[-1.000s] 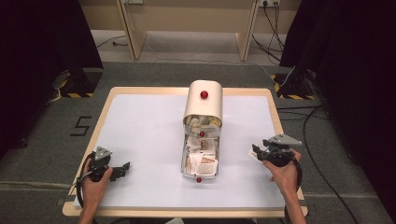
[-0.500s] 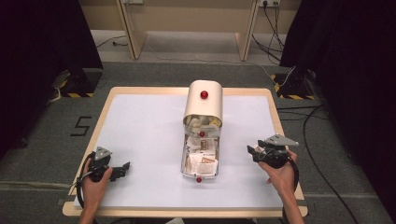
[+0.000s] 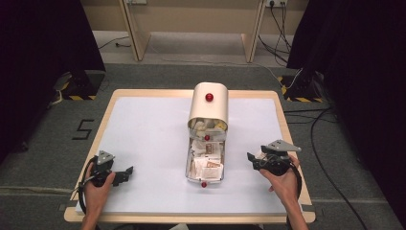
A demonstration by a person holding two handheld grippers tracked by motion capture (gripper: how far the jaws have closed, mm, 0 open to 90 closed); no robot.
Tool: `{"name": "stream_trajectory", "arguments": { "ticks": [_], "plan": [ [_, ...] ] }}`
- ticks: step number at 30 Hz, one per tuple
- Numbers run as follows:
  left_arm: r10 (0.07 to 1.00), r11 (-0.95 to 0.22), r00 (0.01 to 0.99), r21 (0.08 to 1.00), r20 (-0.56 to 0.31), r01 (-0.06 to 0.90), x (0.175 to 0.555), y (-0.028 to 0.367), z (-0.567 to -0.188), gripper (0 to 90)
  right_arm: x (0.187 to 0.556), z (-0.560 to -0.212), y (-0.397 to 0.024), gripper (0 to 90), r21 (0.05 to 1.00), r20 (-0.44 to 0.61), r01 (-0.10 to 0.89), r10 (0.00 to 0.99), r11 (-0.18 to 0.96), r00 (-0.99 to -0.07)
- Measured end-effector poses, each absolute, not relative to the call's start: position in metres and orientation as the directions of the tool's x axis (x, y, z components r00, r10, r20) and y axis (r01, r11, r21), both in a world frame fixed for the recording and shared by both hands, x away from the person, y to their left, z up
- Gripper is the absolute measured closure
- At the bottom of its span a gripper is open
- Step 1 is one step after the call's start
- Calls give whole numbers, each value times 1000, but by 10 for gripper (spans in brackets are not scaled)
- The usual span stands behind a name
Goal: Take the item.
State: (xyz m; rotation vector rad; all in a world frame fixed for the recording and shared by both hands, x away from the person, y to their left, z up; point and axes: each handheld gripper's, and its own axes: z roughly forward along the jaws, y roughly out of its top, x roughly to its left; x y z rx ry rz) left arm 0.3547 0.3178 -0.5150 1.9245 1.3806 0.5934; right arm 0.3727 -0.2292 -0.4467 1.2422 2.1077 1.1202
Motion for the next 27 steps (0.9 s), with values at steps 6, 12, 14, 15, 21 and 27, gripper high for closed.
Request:
{"name": "stream_trajectory", "arguments": {
  "ticks": [6,12,14,15,21,27],
  "plan": [
    [943,-201,332,750,-26,630,355,318,-515,90,368,-449,-224,331,817,25,507,863,274,-505],
    [943,-201,332,750,-26,630,355,318,-515,90,362,-450,-223,327,816,30,510,860,274,-510],
    [943,-201,332,750,-26,630,355,318,-515,90,360,-451,-222,327,814,33,512,858,274,-512],
    [943,-201,332,750,-26,630,355,318,-515,90,359,-452,-222,328,814,31,511,857,278,-515],
    [943,-201,332,750,-26,630,355,318,-515,90,353,-452,-219,328,813,40,512,851,277,-524],
    [943,-201,332,750,-26,630,355,318,-515,90,346,-454,-217,327,814,38,506,844,284,-535]
  ]
}}
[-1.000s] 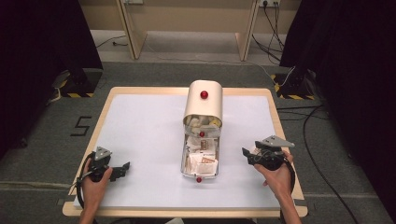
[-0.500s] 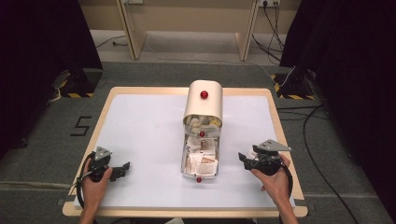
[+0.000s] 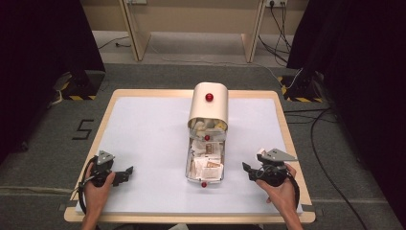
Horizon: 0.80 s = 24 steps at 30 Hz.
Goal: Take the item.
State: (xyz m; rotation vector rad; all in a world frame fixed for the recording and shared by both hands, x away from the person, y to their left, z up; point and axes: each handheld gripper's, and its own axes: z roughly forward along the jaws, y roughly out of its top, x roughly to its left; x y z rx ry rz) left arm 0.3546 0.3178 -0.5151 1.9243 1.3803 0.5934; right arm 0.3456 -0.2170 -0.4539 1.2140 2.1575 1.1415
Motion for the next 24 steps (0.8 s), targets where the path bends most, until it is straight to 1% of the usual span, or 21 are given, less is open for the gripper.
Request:
{"name": "stream_trajectory", "arguments": {
  "ticks": [8,24],
  "plan": [
    [943,-201,332,750,-26,630,355,318,-515,90,337,-456,-213,328,812,40,503,832,295,-553],
    [943,-200,332,751,-26,630,355,318,-515,90,314,-463,-216,315,807,64,518,829,285,-556]
  ]
}}
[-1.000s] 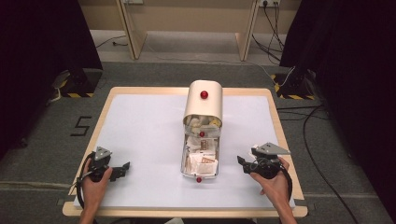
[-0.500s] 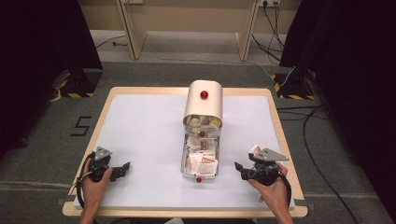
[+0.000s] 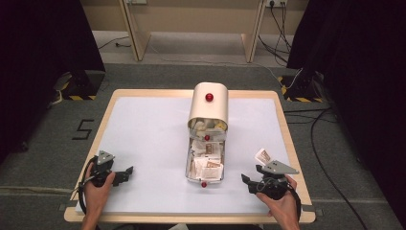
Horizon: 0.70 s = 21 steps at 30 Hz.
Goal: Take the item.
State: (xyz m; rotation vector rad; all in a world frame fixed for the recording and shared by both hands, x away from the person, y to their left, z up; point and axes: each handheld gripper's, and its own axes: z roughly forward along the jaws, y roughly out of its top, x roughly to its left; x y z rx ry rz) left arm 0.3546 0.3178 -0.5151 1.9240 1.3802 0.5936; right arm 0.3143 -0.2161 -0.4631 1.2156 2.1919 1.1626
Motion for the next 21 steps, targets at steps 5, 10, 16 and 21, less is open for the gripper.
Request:
{"name": "stream_trajectory", "arguments": {
  "ticks": [5,10,16,21],
  "plan": [
    [943,-201,332,751,-26,630,355,318,-515,90,308,-464,-217,314,804,70,523,827,284,-558],
    [943,-201,332,750,-26,630,355,318,-515,90,303,-466,-219,324,799,71,526,823,291,-563],
    [943,-201,332,751,-26,630,355,318,-515,90,298,-469,-222,326,791,74,535,822,296,-564],
    [943,-200,332,751,-26,630,355,318,-515,90,293,-471,-225,326,787,75,541,825,296,-560]
  ]
}}
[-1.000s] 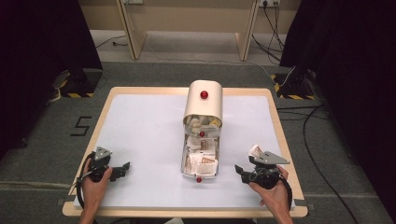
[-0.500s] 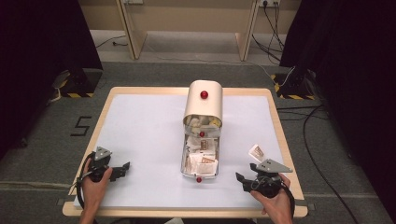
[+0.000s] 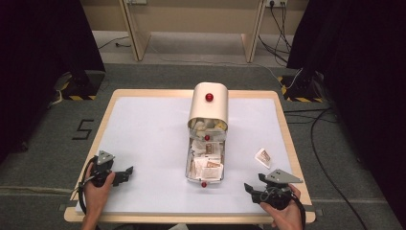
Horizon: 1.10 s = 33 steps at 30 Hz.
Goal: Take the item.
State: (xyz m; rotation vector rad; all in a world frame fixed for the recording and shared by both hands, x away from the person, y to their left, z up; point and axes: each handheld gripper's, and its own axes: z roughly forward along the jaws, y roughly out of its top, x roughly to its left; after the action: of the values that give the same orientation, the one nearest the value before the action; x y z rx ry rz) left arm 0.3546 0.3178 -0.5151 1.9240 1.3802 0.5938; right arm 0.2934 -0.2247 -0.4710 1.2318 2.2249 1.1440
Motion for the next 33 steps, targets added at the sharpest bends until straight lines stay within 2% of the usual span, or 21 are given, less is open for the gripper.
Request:
{"name": "stream_trajectory", "arguments": {
  "ticks": [14,20,27,33],
  "plan": [
    [943,-201,332,751,-26,630,355,318,-515,90,282,-481,-233,309,752,70,579,835,315,-546],
    [943,-201,331,751,-26,630,355,318,-515,90,278,-485,-236,274,737,75,599,844,313,-532],
    [943,-201,332,751,-26,630,355,318,-515,90,274,-490,-239,161,711,59,619,849,334,-525],
    [943,-201,332,751,-26,629,355,318,-515,90,271,-493,-238,161,693,46,631,853,348,-520]
  ]
}}
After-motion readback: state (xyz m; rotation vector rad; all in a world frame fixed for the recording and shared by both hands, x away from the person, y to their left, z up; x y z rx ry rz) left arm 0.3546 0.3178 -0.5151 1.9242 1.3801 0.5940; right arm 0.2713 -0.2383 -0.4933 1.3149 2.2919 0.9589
